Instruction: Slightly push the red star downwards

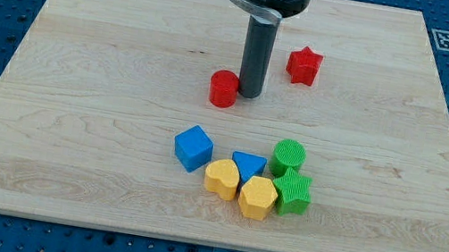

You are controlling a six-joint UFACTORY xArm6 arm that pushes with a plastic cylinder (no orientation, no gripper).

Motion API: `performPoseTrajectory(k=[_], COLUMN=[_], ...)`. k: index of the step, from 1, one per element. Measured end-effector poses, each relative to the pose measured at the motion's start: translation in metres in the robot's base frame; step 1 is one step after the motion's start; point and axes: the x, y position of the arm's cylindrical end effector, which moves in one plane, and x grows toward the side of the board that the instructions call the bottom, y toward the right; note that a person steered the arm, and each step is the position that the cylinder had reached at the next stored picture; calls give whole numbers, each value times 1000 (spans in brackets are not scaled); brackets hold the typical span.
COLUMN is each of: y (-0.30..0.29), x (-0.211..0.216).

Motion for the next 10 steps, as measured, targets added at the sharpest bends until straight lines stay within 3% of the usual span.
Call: performPoseTrajectory(k=[2, 3, 5, 6, 10], y=[70, 133, 146, 186, 205], x=[34, 40, 40, 45, 39])
